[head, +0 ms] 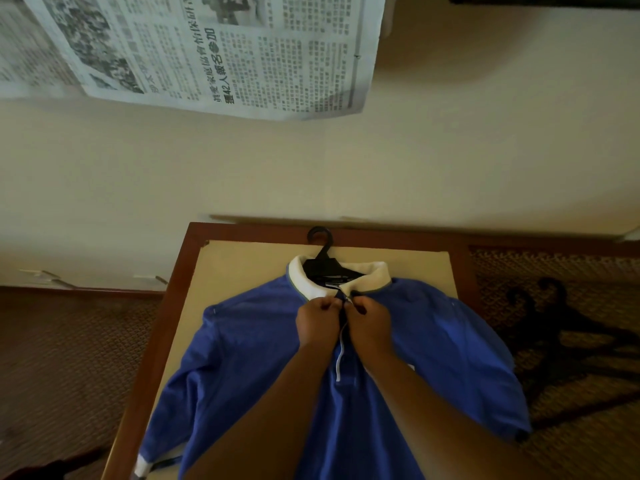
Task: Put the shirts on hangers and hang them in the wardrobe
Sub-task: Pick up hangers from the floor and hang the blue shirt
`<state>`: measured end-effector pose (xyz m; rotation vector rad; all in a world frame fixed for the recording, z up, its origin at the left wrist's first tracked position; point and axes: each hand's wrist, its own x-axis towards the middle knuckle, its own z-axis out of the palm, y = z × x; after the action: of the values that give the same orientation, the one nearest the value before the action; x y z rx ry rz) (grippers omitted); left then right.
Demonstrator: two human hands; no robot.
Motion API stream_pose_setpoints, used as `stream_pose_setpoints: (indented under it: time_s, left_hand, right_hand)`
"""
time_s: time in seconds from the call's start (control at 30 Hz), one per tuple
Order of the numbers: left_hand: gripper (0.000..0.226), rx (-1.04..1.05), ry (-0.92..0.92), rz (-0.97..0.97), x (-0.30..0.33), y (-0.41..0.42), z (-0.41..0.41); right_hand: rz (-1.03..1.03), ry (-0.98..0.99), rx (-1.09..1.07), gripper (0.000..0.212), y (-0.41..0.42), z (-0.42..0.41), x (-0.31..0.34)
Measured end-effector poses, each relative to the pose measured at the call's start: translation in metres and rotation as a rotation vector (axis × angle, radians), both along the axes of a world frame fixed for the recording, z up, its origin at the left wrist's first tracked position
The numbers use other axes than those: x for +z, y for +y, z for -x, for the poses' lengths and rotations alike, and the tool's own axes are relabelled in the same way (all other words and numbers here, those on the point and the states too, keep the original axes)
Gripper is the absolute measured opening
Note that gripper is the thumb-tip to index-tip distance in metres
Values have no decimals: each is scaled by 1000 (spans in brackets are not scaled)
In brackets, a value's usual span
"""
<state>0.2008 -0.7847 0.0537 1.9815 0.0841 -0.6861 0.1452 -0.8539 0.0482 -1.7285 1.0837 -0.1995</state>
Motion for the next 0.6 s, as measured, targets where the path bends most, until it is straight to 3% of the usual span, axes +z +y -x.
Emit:
stream_pose_setpoints:
  time_s: [0.37,0.6]
  left_hand:
    - [22,-8,10,10,5,1,5]
    - [18,-270,-159,-16,9,12,14]
  right_hand:
    - [-305,-23,-118,19,-6,-1,7]
    - [-430,43,-14,17,-17,-3,16]
